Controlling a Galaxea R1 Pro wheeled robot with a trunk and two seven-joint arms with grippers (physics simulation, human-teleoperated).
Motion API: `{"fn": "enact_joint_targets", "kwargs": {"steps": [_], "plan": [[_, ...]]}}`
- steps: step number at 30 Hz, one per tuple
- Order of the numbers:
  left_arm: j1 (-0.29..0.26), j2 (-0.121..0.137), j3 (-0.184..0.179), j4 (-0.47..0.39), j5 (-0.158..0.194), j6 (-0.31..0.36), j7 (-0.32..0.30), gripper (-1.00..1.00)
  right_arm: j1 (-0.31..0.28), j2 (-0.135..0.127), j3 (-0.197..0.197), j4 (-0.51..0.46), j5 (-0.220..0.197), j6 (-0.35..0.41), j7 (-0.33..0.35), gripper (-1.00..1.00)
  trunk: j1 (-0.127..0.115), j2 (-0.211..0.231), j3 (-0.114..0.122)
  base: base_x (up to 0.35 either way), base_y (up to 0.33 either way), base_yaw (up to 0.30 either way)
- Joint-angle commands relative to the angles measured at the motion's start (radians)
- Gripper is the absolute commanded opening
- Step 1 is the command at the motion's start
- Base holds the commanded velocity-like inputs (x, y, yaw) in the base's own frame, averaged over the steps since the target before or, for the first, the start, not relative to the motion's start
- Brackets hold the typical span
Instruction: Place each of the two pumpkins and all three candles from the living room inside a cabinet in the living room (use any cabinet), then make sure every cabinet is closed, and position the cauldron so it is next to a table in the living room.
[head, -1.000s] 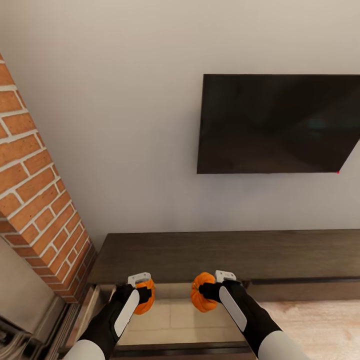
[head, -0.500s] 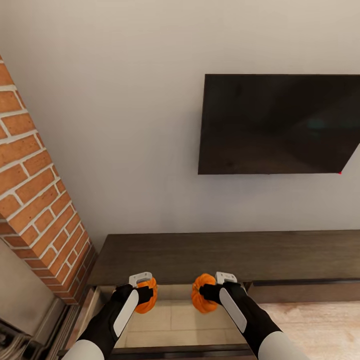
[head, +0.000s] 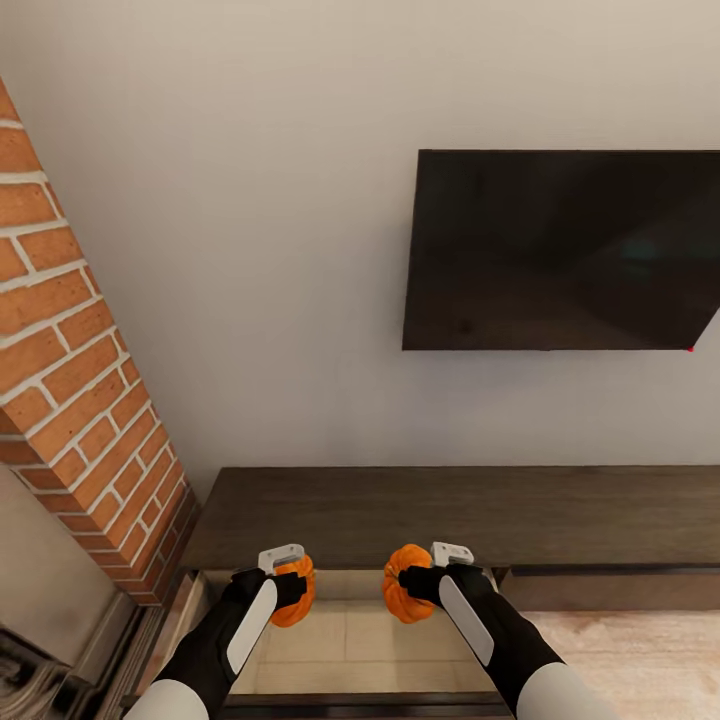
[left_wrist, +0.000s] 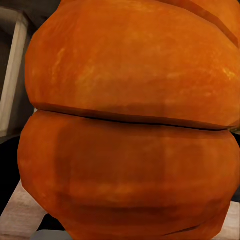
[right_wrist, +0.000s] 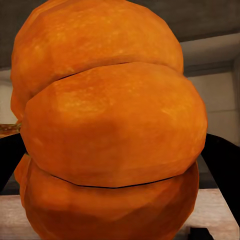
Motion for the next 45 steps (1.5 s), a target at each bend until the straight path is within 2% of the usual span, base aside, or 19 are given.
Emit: {"fn": "enact_joint_targets", "kwargs": {"steps": [1,12,15,18,24,30,45], "plan": [[-0.001,0.0,-0.003,-0.002,0.01,0.002,0.01,-1.0,-0.001,-0.001,0.003,-0.001,-0.01,0.002,-0.01,-1.0,0.0,-0.001,-0.001,0.0,0.0,0.003],[-0.001,-0.002,-0.004,-0.016,0.01,0.002,0.01,-1.0,-0.001,-0.001,-0.002,0.008,-0.014,0.005,-0.024,-1.0,0.0,-0.001,-0.001,0.0,0.0,0.0],[-0.001,-0.003,-0.015,-0.032,0.01,0.002,0.007,-1.0,-0.001,0.0,-0.002,0.017,-0.015,0.005,-0.024,-1.0,0.0,-0.001,-0.001,0.0,0.0,0.0],[0.0,-0.003,-0.034,-0.036,0.01,0.003,-0.004,-1.0,-0.001,0.001,-0.003,0.036,-0.016,0.004,-0.025,-1.0,0.012,-0.022,-0.011,0.0,0.0,0.0],[0.0,-0.003,-0.043,-0.03,0.011,0.003,-0.027,-1.0,-0.001,0.001,-0.003,0.046,-0.016,0.003,-0.032,-1.0,0.035,-0.064,-0.029,0.0,0.0,0.0],[0.0,-0.007,-0.045,-0.02,0.011,0.003,-0.041,-1.0,-0.001,0.001,-0.003,0.048,-0.02,-0.03,-0.107,-1.0,0.058,-0.106,-0.048,0.0,0.0,0.0],[0.0,-0.009,-0.047,-0.014,0.012,0.004,-0.042,-1.0,-0.001,0.001,-0.003,0.048,-0.022,-0.04,-0.115,-1.0,0.115,-0.211,-0.095,0.0,0.0,0.0]]}}
